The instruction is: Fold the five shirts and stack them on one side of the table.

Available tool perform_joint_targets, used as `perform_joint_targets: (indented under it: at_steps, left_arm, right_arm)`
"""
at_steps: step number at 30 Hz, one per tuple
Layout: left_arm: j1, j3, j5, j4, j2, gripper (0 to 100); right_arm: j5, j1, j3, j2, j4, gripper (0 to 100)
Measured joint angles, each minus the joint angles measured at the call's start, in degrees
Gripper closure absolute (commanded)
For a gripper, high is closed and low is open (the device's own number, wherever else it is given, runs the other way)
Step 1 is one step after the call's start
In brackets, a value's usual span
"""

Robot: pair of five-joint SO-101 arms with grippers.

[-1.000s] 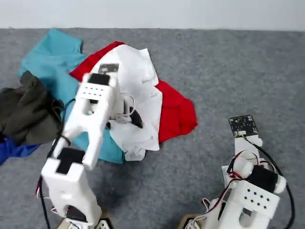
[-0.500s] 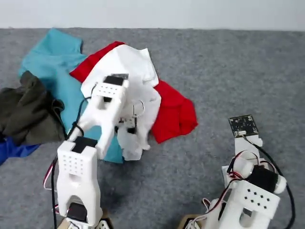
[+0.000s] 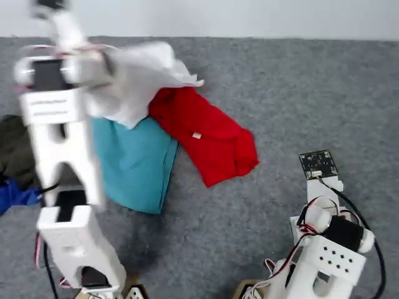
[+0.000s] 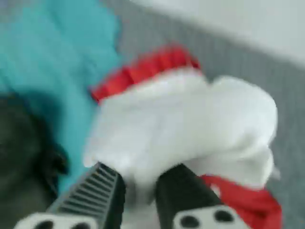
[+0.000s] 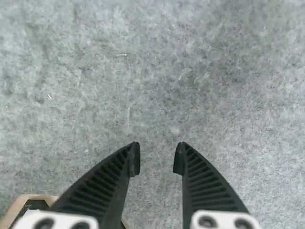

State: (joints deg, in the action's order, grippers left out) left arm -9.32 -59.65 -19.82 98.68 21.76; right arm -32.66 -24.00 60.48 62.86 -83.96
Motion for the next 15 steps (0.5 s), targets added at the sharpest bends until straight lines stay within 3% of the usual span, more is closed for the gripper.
perform_joint_targets:
  at_steps: [4, 9, 12, 15]
  left_arm:
    - [-12.6, -11.3, 7.7, -5.7, -0.5, 99]
    - [-28.0, -14.5, 14.2, -15.2, -0.6, 99]
    - [-33.9, -14.6, 15.2, -17.6, -0.6, 98]
    - [-35.1, -11.3, 16.9, -15.0, -0.7, 98]
  right_arm:
    - [0.0, 0.0, 0.0, 0.0, 0.0, 86.2]
    - [0.0, 0.0, 0.0, 0.0, 0.0, 86.2]
    - [0.0, 0.0, 0.0, 0.0, 0.0, 86.2]
    - [0.0, 0.0, 0.0, 0.0, 0.0, 86.2]
